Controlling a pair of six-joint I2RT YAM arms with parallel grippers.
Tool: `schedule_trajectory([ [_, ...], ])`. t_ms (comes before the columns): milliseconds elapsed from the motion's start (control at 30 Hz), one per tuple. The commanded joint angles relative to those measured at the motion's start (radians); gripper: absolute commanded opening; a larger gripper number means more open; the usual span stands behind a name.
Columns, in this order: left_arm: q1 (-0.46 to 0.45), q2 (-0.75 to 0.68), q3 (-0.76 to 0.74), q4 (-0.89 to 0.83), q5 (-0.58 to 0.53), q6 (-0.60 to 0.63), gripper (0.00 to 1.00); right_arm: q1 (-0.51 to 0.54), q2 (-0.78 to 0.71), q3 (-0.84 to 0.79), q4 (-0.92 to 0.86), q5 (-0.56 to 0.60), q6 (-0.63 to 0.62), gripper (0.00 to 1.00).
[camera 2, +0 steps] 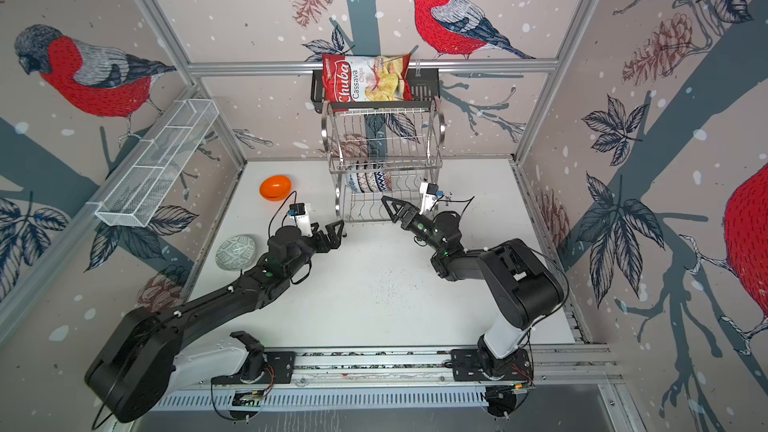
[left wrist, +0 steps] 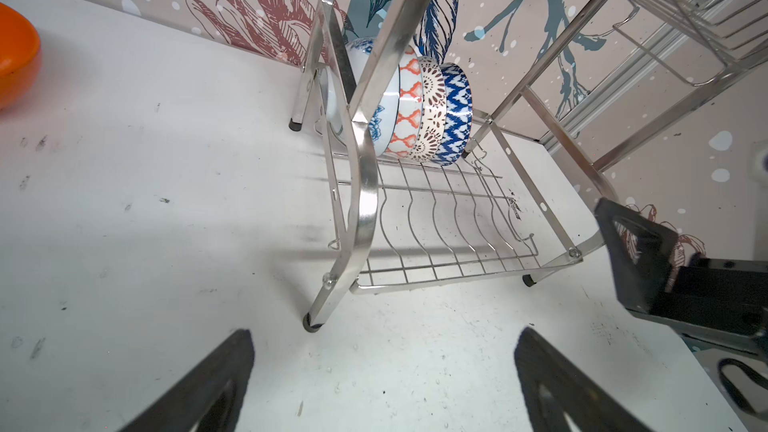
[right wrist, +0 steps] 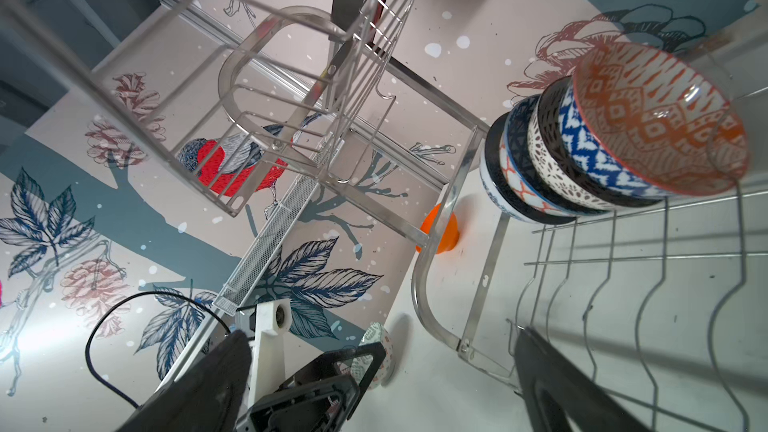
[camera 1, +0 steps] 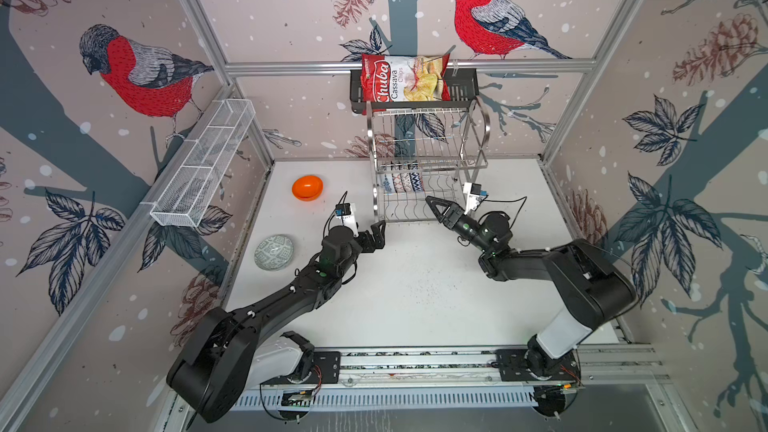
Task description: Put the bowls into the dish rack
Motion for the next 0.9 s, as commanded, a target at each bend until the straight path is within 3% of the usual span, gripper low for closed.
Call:
schedule_trajectory([
  [0,0.020,0.011,-0.005,0.021,-0.001,-0.037,0.98,-0.008,-0.117,-0.011,-0.258,0.034,-0.167,1.00],
  [100,0.046,0.012,-0.027,0.026,0.018,-0.124,0.98,-0.034,-0.222,0.004,-0.452,0.062,-0.237,1.00],
  [233,0.048,0.002,0.036,-0.101,-0.019,-0.172,0.98,-0.079,-0.320,0.044,-0.645,0.057,-0.310,0.99],
  [367,0.080,0.020,0.186,-0.342,0.034,-0.173,0.98,-0.142,-0.392,0.035,-0.720,0.058,-0.335,0.99],
  [500,0.101,0.051,0.328,-0.583,0.054,-0.199,0.98,-0.234,-0.407,0.058,-0.889,0.131,-0.295,0.99],
  [667,0.161,0.040,0.403,-0.758,0.066,-0.189,0.98,-0.348,-0.388,0.014,-0.869,0.048,-0.213,0.99],
  [767,0.211,0.045,0.461,-0.895,0.012,-0.125,0.98,-0.373,-0.398,0.013,-0.885,0.028,-0.216,1.00],
  [867,0.286,0.058,0.485,-0.955,0.052,-0.053,0.98,-0.375,-0.427,0.007,-0.889,0.038,-0.225,1.00],
])
